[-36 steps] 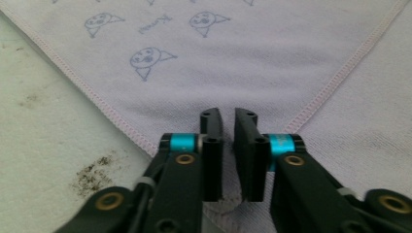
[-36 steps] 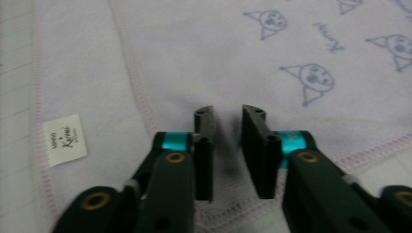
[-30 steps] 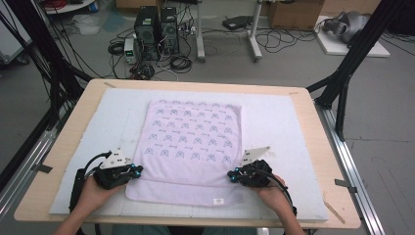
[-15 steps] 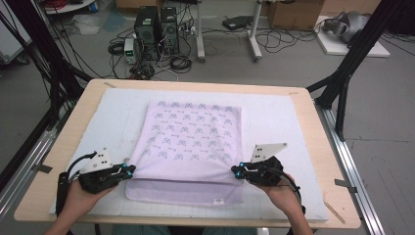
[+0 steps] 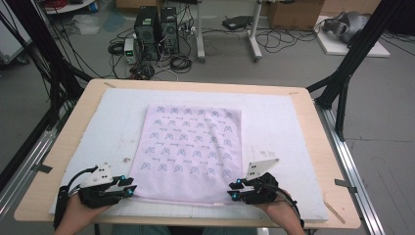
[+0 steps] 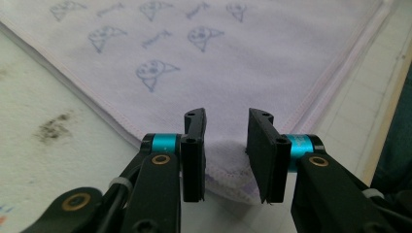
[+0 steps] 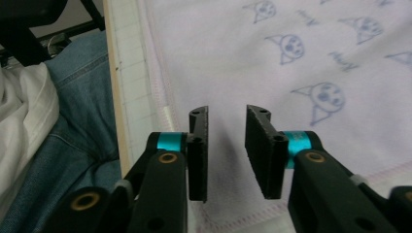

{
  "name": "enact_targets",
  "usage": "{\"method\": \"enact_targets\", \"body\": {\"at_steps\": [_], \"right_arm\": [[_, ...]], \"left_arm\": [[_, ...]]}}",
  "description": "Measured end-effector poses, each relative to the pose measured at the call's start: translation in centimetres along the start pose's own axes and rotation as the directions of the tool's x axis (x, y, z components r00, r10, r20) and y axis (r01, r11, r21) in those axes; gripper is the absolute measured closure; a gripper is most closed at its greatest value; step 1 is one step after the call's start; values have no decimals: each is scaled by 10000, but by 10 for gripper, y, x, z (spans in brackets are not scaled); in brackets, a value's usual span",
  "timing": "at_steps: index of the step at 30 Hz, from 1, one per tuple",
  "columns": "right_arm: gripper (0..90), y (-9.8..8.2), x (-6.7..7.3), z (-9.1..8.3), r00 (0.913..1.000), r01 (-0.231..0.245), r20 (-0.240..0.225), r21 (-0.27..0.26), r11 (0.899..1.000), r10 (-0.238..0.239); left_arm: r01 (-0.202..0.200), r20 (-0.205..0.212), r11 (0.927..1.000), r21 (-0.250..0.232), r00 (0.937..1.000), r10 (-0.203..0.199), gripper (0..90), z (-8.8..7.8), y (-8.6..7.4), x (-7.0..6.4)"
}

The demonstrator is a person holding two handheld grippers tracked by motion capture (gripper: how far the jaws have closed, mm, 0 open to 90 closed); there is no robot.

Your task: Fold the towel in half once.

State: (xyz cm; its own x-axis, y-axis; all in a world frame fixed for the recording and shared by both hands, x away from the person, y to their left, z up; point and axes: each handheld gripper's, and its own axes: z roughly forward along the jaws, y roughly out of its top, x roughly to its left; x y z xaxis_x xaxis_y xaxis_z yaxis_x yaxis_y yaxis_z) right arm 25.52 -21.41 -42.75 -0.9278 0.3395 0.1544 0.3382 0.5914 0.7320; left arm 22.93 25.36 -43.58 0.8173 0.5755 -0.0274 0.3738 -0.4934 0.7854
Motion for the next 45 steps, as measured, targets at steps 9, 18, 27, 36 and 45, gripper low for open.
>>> {"method": "enact_targets", "body": {"at_steps": [9, 18, 27, 36, 45], "right_arm": [[849, -15, 2, 8, 9998, 78, 165, 257, 9996, -82], [877, -6, 4, -13, 9996, 279, 22, -268, 9993, -279], [770, -20, 1, 1, 9989, -220, -402, 155, 9996, 226], [534, -4, -12, -10, 9972, -529, 490, -771, 9956, 568], [400, 15, -37, -15, 9857, -678, 1462, -1133, 9912, 841]], "left_arm": [[-173, -23, 9995, 256, 9998, 174, 854, 5, -6, -6], [-187, -1, 9996, -203, 9998, 187, 887, -11, -1, -10], [43, 15, 10000, 47, 10000, -43, 792, -2, -11, -8], [269, -317, 9987, -443, 9991, -283, 583, -3, 10, 6], [314, -510, 9971, -694, 9981, -349, 462, 2, 31, 22]]}}
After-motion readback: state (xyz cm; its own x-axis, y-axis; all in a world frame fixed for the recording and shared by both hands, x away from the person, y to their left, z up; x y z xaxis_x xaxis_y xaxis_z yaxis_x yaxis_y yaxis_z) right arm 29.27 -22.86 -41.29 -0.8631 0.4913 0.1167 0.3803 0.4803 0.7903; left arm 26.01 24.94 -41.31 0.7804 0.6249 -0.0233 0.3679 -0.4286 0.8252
